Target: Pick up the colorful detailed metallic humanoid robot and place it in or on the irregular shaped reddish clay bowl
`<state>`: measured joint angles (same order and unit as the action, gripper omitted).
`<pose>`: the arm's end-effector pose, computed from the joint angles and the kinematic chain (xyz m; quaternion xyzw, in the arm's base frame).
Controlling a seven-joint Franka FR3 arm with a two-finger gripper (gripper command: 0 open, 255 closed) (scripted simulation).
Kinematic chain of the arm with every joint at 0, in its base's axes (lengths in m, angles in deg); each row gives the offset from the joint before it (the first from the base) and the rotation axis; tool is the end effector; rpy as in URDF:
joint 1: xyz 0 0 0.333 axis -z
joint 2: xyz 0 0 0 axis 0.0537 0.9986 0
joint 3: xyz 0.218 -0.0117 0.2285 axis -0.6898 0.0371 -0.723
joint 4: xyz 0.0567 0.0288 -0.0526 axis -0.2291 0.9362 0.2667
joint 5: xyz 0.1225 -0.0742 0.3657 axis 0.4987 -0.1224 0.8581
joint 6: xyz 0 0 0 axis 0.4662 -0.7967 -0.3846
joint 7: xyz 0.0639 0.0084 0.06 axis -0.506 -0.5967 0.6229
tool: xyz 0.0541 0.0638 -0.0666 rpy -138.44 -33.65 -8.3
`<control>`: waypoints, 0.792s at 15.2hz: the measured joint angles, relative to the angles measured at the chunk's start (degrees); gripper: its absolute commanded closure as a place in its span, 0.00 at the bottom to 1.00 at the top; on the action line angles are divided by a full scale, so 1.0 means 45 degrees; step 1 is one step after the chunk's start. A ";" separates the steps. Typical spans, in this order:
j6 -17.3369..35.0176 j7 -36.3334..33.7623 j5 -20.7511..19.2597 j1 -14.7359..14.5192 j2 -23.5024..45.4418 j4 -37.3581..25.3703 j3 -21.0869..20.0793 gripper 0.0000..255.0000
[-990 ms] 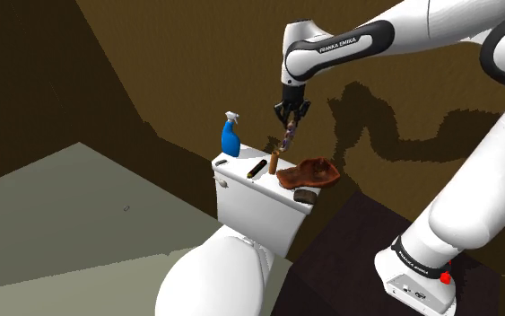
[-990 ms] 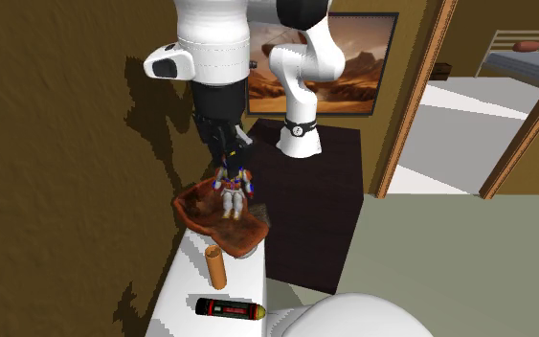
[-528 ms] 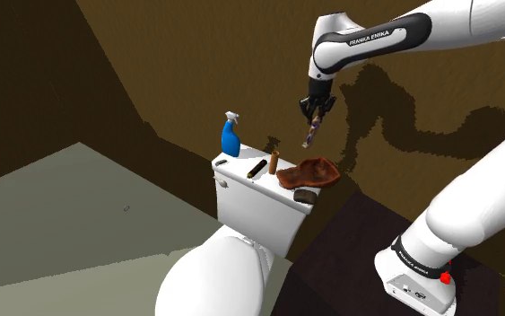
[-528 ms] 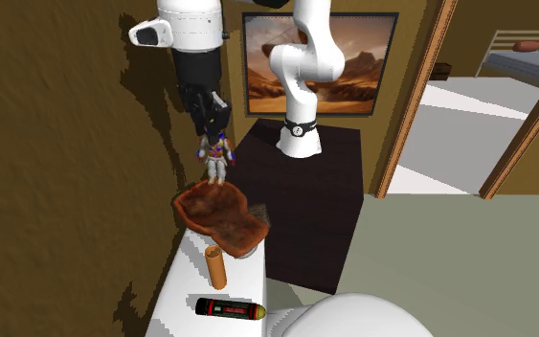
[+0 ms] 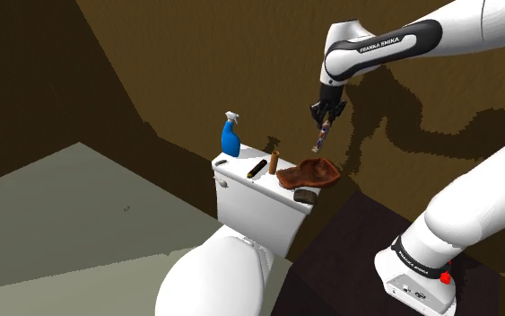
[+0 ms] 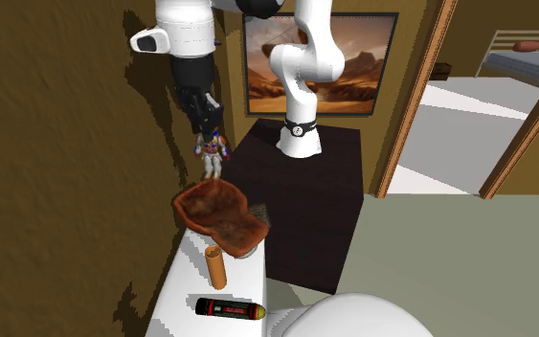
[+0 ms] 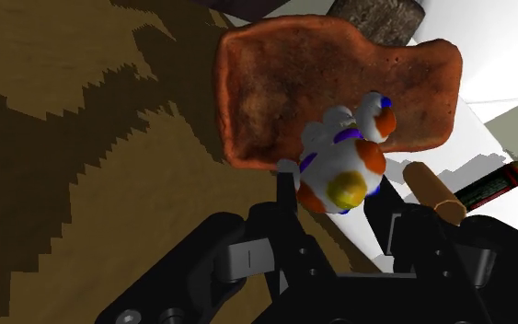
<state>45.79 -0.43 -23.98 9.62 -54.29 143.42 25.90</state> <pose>0.4608 -0.1392 0.4361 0.9673 -0.2471 -0.0307 0.0477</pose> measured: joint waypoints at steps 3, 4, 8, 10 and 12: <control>0.0485 -0.0032 -0.0021 0.0011 0.0184 0.0300 0.0016 1.00; 0.0665 -0.0055 -0.0029 0.0010 0.0238 0.0429 0.0015 1.00; 0.1381 -0.0107 -0.0065 0.0028 0.0563 0.0822 0.0036 1.00; 0.1733 -0.0137 -0.0081 0.0033 0.0743 0.0995 0.0044 1.00; 0.2080 -0.0174 -0.0100 0.0037 0.0921 0.1165 0.0048 1.00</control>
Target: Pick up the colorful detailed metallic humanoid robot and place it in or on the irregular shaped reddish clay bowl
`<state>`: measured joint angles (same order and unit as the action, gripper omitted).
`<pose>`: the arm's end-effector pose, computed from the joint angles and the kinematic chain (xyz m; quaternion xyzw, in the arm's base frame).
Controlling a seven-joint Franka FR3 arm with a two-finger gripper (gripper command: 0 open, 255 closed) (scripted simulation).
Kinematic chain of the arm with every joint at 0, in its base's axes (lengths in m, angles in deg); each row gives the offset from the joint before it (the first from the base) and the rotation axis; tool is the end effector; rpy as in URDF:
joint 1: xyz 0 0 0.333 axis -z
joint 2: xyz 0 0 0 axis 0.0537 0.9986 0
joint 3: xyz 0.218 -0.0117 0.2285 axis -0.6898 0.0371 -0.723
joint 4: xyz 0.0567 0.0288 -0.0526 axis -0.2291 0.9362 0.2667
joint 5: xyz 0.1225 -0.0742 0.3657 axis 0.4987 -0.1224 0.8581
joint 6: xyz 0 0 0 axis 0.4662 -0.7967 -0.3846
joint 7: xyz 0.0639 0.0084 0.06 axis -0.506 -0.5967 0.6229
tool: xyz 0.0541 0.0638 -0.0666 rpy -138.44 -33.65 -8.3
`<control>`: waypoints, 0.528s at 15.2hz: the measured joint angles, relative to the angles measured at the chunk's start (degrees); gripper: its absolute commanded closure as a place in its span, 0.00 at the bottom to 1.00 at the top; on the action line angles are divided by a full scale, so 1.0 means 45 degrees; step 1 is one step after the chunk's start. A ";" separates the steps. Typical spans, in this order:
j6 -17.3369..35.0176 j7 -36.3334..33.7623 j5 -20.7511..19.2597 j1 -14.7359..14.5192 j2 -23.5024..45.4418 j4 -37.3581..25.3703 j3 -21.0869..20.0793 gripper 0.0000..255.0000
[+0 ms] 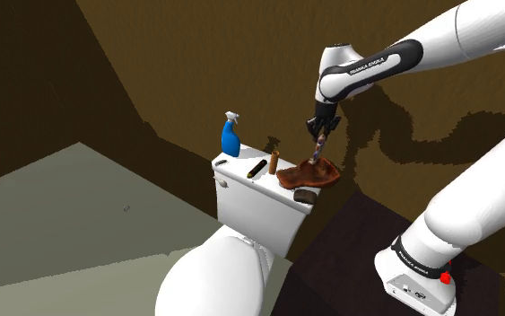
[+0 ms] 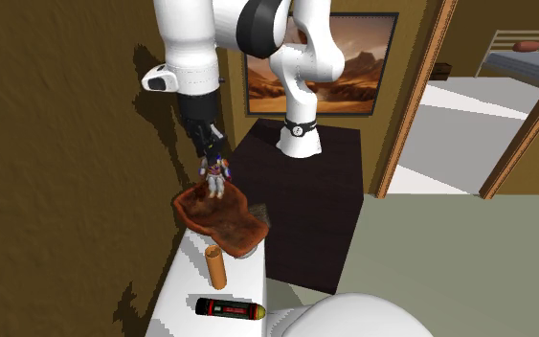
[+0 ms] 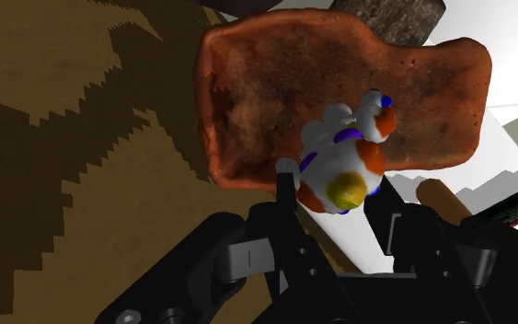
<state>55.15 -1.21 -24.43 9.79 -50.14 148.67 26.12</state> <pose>0.4609 -0.1398 0.3734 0.9673 -0.2471 -0.0309 0.0477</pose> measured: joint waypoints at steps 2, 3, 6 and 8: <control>0.0362 -0.0025 -0.0021 0.0011 0.0205 0.0158 0.0013 1.00; 0.0547 -0.0050 -0.0032 0.0011 0.0294 0.0254 0.0012 1.00; 0.0985 -0.0096 -0.0057 0.0017 0.0568 0.0421 0.0018 1.00; 0.1045 -0.0108 -0.0060 0.0015 0.0589 0.0457 0.0015 1.00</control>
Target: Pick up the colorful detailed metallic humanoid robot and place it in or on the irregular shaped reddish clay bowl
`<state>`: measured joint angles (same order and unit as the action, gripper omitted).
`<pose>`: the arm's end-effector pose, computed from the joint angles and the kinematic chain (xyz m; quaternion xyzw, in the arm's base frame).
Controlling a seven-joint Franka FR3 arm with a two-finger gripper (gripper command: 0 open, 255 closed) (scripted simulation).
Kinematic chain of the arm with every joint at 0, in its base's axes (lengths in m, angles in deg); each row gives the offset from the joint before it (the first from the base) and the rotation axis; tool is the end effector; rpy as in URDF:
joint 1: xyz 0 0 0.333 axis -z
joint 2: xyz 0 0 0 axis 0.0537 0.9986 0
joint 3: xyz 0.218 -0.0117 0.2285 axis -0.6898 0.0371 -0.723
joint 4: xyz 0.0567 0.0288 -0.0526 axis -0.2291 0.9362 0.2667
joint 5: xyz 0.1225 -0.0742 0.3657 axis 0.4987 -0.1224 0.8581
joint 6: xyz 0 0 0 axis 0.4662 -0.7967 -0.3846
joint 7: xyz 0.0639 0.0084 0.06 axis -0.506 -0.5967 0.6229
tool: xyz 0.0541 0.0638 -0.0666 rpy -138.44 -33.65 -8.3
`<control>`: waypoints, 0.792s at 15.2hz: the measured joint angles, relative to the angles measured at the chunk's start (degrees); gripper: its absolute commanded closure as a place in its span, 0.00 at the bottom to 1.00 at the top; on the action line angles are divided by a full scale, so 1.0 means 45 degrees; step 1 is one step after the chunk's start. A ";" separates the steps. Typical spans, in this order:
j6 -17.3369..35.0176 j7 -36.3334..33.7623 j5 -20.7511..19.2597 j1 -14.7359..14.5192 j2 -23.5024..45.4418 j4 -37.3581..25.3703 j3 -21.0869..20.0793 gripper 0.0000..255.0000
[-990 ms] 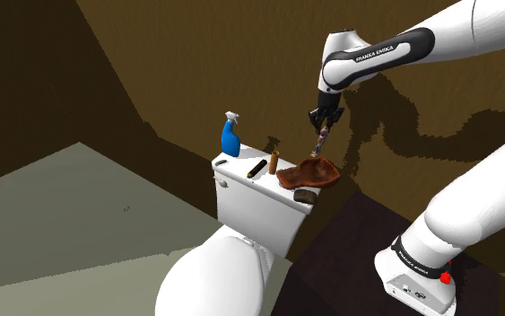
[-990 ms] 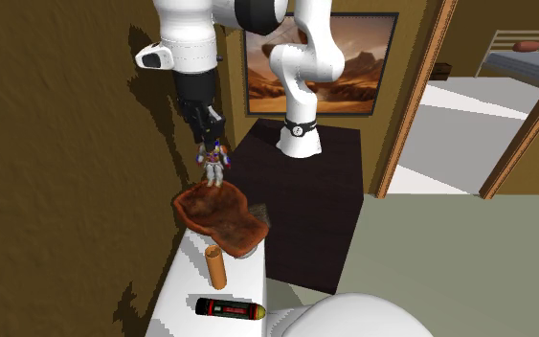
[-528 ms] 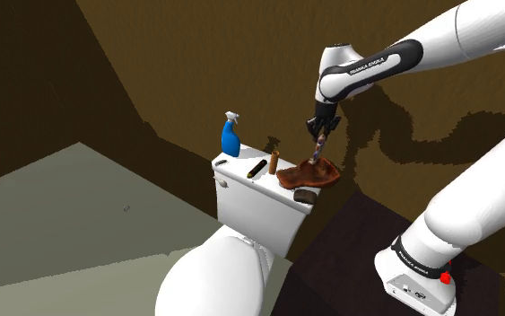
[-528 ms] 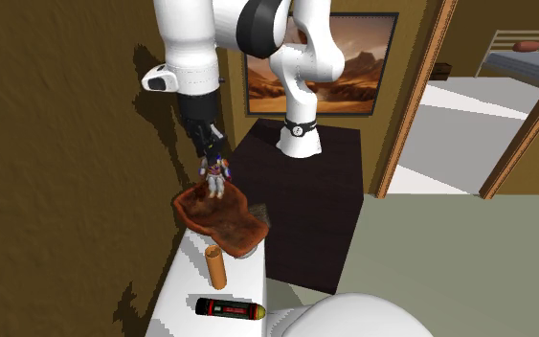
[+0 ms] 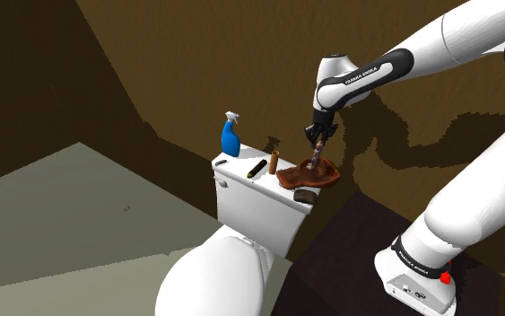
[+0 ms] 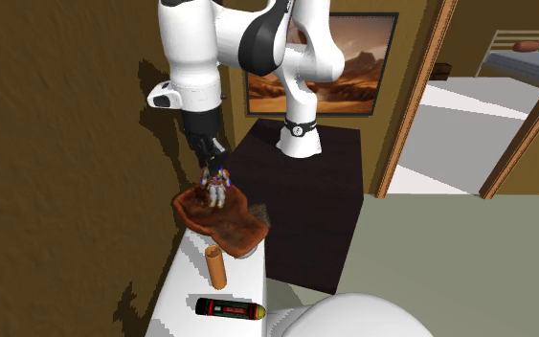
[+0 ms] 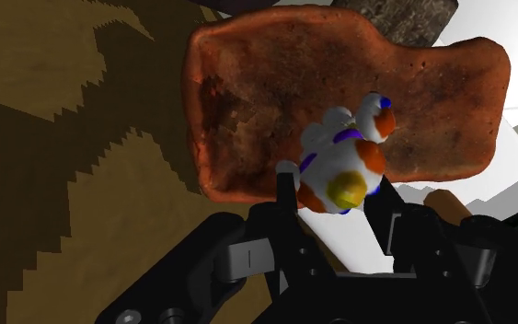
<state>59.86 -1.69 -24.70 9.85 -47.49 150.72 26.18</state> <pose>0.4607 -0.1394 0.3425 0.9674 -0.2469 -0.0306 0.0477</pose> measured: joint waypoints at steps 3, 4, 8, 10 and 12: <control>0.0015 -0.0002 -0.0001 0.0000 0.0002 0.0009 0.0000 1.00; 0.0016 -0.0003 -0.0001 0.0000 0.0003 0.0010 0.0000 1.00; 0.0017 -0.0003 -0.0001 0.0000 0.0002 0.0009 0.0000 0.00; 0.0017 -0.0003 -0.0001 0.0000 0.0002 0.0009 -0.0001 0.00; -0.0188 -0.0018 0.0019 -0.0024 -0.0108 -0.0089 -0.0025 0.00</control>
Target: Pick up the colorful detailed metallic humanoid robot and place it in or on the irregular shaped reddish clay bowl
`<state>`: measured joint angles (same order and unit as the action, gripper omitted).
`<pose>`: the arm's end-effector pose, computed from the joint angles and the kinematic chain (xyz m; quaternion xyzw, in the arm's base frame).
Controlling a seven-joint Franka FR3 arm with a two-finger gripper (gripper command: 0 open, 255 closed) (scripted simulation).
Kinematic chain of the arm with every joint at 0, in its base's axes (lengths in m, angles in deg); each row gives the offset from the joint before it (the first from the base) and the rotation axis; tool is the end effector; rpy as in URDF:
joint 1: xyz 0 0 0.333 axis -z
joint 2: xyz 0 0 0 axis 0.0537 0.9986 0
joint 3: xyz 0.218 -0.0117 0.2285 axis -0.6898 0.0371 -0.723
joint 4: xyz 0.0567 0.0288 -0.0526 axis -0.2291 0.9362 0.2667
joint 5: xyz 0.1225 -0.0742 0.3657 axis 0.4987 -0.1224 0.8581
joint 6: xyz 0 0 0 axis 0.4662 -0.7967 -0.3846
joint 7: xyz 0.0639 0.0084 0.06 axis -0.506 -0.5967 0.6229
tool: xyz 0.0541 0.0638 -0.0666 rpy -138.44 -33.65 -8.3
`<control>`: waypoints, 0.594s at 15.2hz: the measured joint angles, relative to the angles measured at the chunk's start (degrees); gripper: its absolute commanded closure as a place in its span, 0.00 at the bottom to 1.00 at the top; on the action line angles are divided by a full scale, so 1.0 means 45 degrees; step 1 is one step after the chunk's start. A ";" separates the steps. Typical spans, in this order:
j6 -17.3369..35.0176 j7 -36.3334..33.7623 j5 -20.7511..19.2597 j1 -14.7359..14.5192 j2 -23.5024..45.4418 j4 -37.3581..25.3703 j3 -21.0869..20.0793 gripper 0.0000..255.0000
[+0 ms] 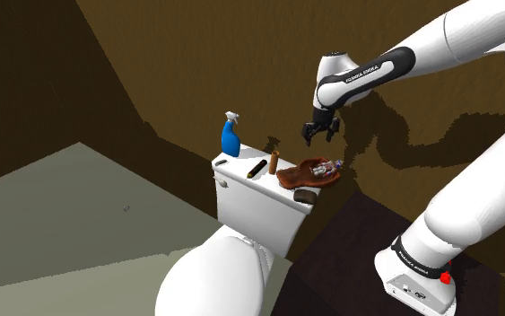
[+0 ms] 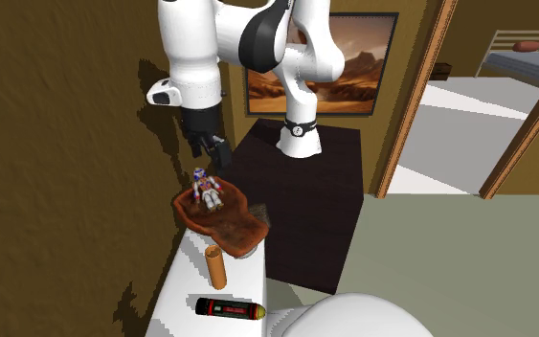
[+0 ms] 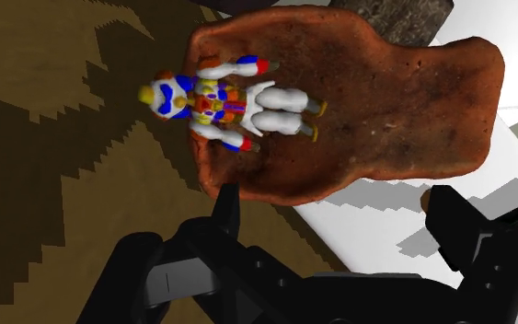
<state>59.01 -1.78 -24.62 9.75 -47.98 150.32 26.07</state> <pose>0.4615 -0.1380 0.3484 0.9674 -0.2471 -0.0302 0.0477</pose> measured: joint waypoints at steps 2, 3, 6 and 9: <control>-0.0738 0.0056 0.0047 -0.0024 -0.0408 -0.0345 -0.0025 0.00; -0.1086 0.0083 0.0065 -0.0031 -0.0597 -0.0504 -0.0034 0.00; -0.1432 0.0074 0.0096 -0.0059 -0.0693 -0.0740 -0.0065 0.00; -0.1479 0.0070 0.0101 -0.0063 -0.0700 -0.0773 -0.0070 0.00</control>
<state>52.35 -1.46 -24.17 9.46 -51.13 146.84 25.75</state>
